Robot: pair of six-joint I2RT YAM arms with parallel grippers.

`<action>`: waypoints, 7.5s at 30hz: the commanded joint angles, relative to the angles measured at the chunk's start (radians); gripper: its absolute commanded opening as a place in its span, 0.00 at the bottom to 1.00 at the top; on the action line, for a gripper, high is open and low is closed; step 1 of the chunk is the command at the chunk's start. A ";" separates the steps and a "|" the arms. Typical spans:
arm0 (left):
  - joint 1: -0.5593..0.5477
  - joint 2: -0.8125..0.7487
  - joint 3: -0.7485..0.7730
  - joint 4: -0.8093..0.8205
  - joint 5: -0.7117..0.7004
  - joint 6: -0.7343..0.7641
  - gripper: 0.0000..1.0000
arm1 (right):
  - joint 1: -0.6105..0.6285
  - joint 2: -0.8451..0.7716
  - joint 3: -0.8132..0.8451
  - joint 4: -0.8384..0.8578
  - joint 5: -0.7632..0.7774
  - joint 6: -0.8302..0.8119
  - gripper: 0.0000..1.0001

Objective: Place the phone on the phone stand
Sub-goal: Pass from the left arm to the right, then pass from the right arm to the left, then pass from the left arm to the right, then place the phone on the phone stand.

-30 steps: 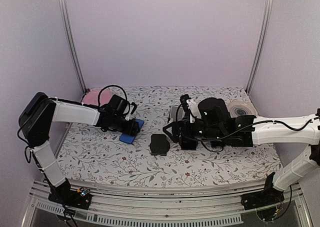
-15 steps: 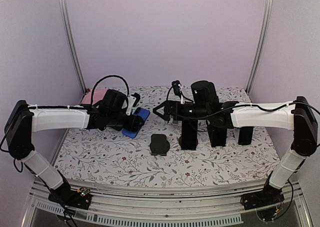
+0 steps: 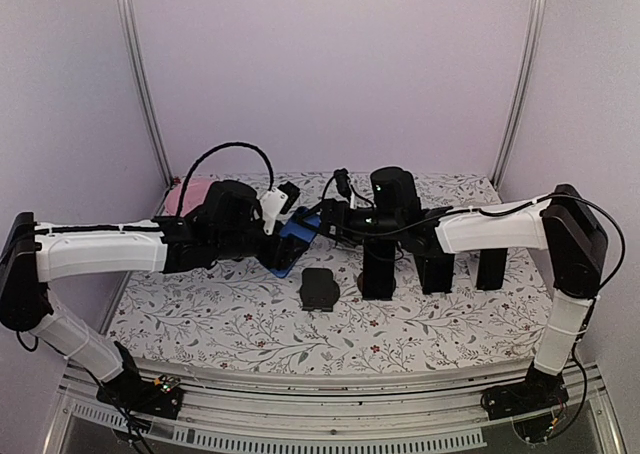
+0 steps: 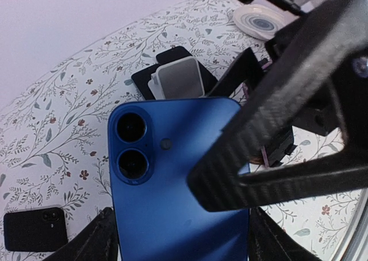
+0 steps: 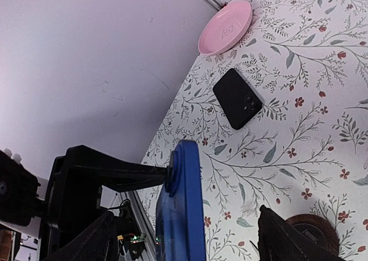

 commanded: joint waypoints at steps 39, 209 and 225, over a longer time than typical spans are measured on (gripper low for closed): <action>-0.056 -0.307 -0.220 0.277 0.001 -0.108 0.97 | -0.023 -0.292 -0.209 0.194 -0.014 0.024 0.03; -0.563 0.307 -0.255 1.858 -1.139 1.564 0.97 | 0.064 -0.421 -0.243 0.175 0.176 0.058 0.03; -0.566 0.133 -0.280 1.134 -1.079 0.969 0.97 | 0.064 -0.481 -0.264 0.125 0.258 -0.006 0.02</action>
